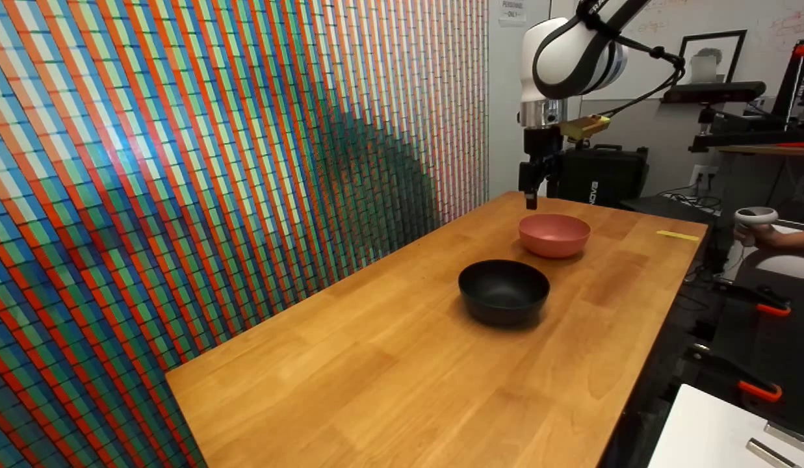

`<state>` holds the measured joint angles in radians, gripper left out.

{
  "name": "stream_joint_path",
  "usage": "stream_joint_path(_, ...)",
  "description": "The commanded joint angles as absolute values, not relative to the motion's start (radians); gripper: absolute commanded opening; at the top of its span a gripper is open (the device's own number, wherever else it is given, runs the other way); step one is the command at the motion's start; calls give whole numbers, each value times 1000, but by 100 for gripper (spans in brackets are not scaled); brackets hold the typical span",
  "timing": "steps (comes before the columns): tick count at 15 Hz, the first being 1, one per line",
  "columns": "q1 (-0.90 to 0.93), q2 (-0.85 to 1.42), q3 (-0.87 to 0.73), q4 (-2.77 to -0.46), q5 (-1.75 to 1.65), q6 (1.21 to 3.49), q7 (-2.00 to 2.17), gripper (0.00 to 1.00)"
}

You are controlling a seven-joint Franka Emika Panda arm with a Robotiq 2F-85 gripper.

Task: Put the pink bowl on top of the black bowl

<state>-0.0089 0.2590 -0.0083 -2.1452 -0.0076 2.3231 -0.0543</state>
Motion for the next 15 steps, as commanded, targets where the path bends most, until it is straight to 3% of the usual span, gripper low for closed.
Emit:
stream_joint_path(1, 0, 362, -39, -2094, -84, 2406, 18, 100)
stream_joint_path(12, 42, 513, -93, -2104, -180, 2547, 141, 100)
stream_joint_path(13, 48, 519, -94, -2106, -182, 2554, 145, 75)
stream_joint_path(14, 53, 522, -92, -2109, -181, 2561, 146, 74)
stream_joint_path(15, 57, 522, -91, -2110, -178, 2565, 147, 66)
